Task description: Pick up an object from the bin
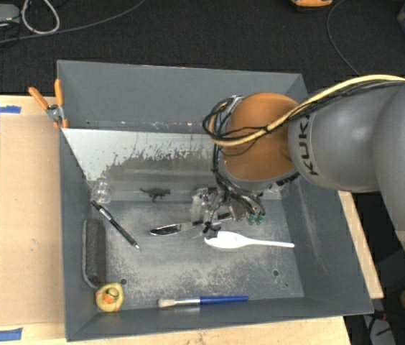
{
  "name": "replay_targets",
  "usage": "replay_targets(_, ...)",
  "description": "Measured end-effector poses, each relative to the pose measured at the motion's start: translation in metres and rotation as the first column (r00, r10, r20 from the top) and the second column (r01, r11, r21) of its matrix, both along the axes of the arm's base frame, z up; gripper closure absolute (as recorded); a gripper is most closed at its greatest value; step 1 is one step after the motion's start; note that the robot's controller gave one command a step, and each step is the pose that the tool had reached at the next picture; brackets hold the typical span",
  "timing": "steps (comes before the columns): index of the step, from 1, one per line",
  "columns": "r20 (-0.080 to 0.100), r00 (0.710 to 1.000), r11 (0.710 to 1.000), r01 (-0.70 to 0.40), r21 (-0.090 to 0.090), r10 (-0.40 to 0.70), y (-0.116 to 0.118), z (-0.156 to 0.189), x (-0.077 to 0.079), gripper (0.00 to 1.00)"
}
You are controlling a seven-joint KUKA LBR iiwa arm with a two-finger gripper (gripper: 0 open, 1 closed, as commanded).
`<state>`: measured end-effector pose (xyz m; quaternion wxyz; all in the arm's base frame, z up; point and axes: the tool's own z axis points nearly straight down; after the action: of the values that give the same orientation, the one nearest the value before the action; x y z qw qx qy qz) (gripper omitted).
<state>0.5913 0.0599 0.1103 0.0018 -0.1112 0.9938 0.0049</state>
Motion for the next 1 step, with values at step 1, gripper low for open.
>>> replay_targets(1,0.001,1.0,1.0,0.001,0.001,-0.001,0.0003,0.008,0.0003,1.0)
